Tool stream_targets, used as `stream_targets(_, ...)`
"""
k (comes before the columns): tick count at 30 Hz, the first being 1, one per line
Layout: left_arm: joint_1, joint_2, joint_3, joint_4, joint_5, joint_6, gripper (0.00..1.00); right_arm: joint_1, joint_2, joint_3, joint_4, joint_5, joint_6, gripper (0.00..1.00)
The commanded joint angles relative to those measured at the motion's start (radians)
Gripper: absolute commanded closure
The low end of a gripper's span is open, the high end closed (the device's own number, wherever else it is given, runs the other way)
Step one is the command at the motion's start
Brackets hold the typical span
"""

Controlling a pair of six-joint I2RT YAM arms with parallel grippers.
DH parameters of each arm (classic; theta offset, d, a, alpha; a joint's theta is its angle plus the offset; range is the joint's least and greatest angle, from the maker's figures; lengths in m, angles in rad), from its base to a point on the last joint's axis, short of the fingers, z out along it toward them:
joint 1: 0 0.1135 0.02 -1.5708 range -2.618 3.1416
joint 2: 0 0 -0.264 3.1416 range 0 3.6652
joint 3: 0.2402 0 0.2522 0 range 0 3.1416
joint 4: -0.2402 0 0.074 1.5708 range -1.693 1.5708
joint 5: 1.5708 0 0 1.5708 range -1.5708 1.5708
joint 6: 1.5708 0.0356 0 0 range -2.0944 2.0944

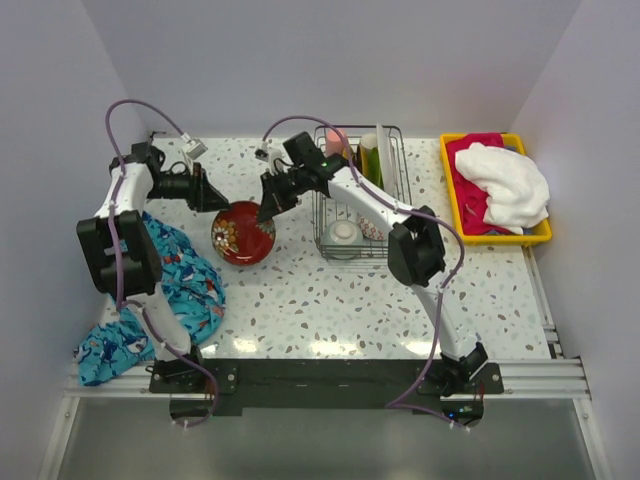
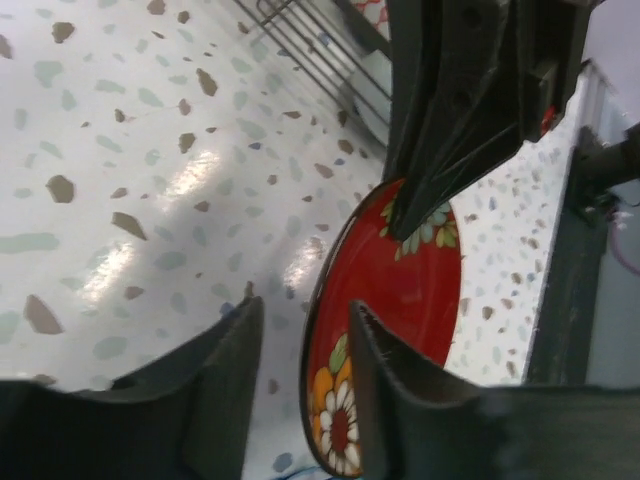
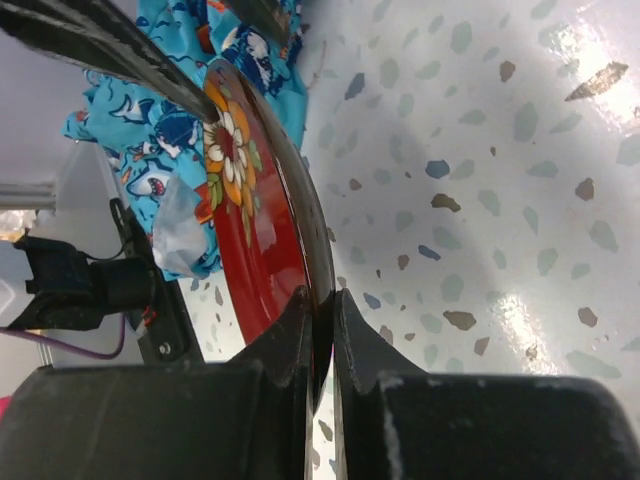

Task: Load the mixed dishes into the dish rack

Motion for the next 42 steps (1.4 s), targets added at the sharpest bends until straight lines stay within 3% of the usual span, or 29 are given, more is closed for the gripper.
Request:
stream_targets(1,-0.003,-0.217,-0.135,0.569,-0.120,-0.563,0.46,-0.018,-0.094,0.018,-0.008,0.084,0.029,1.00)
stream_targets(3,-0.004,-0.315,-0.159,0.784,-0.229,-0.668,0.30,-0.020,-0.137,0.030,-0.038,0.237,0.020,1.00)
stream_targets(4,-0.003,-0.351,-0.173,0.871,-0.263,-0.792,0.12,-0.020,-0.149,0.038,-0.048,0.294,0.016,1.00)
stream_targets(5,-0.007,-0.406,-0.185,1.002,-0.330,-0.863,0.00,-0.018,-0.163,0.059,-0.070,0.357,0.013,1.00)
stream_targets(7,-0.012,-0.444,-0.205,1.091,-0.387,-0.972,0.00,-0.013,-0.200,0.073,-0.076,0.605,0.039,1.00)
stream_targets(9,-0.023,-0.481,-0.231,1.162,-0.455,-1.009,0.00,-0.003,-0.212,0.112,-0.091,0.763,0.071,1.00)
stream_targets(10,-0.026,-0.484,-0.238,1.169,-0.461,-1.013,0.00,0.002,-0.224,0.118,-0.091,0.925,0.086,1.00)
stream_targets(17,-0.030,-0.520,-0.317,1.195,-0.435,-1.048,0.00,0.086,-0.272,0.086,-0.105,1.477,0.170,1.00)
stream_targets(31,-0.035,-0.558,-0.380,1.200,-0.415,-1.071,0.00,0.099,-0.235,0.109,-0.189,1.715,0.316,1.00)
stream_targets(42,-0.040,-0.563,-0.409,1.194,-0.413,-1.069,0.00,0.089,-0.191,0.129,-0.219,1.734,0.349,1.00)
